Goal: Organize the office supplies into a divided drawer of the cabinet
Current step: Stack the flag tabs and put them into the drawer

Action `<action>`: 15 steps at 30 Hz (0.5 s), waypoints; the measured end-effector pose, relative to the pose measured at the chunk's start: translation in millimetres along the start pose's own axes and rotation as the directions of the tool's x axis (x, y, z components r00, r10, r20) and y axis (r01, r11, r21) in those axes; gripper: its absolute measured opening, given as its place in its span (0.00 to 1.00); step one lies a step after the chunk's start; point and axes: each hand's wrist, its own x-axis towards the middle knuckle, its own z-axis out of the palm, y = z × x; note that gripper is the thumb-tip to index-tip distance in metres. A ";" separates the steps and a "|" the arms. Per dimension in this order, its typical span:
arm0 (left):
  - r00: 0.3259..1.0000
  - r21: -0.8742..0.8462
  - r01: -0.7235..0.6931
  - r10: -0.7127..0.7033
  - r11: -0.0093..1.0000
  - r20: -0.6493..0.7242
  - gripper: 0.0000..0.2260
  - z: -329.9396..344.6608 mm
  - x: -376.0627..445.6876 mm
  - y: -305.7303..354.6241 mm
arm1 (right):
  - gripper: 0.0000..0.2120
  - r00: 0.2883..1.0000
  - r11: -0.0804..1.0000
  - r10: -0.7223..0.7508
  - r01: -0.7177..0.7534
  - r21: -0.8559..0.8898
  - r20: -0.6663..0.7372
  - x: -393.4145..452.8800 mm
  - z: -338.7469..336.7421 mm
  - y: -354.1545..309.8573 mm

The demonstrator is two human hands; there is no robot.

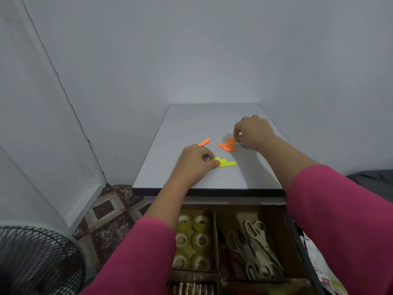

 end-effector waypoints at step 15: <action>1.000 -0.034 0.015 -0.015 0.999 0.010 0.05 -1.0 -0.7 1.6 | 0.07 0.934 0.798 -0.107 -0.124 0.590 0.341 -62.6 -38.0 -1.9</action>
